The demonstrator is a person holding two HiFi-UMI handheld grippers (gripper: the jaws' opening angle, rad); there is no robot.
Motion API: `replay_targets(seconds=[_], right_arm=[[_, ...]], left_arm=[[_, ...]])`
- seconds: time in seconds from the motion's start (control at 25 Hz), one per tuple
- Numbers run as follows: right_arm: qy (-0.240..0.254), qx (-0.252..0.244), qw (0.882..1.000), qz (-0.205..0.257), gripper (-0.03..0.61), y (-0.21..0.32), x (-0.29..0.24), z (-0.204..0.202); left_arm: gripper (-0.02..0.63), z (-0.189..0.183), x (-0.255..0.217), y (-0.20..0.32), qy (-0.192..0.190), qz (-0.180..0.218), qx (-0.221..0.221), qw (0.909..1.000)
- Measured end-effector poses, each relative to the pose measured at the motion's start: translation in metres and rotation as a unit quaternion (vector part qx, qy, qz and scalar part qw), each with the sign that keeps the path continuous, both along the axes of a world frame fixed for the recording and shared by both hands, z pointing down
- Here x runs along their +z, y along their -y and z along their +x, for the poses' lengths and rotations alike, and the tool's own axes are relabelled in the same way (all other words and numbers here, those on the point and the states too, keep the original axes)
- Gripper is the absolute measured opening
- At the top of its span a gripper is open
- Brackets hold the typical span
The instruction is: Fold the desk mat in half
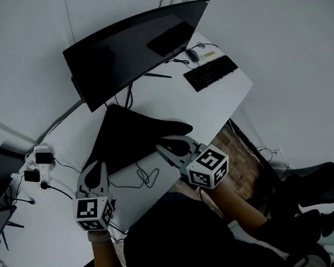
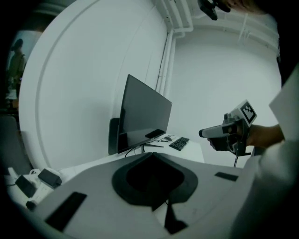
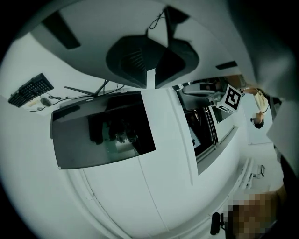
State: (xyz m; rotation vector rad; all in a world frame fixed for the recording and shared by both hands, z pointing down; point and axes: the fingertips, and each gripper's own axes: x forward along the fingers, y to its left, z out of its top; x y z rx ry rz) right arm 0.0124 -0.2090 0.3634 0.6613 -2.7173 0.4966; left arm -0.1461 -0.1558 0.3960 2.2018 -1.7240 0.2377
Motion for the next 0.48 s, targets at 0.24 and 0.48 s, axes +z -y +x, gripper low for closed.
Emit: replay_targets(seconds=[0.24, 0.48], right_arm=[[0.0, 0.004, 0.999, 0.041, 0.064, -0.012, -0.019, 0.008], [-0.009, -0.004, 0.997, 0.076, 0.064, -0.024, -0.031, 0.011]], left_arm=[[0.006, 0.009, -0.027, -0.006, 0.023, 0.015, 0.015, 0.9995], [0.006, 0.01, -0.044, -0.01, 0.025, 0.044, 0.014, 0.9986]])
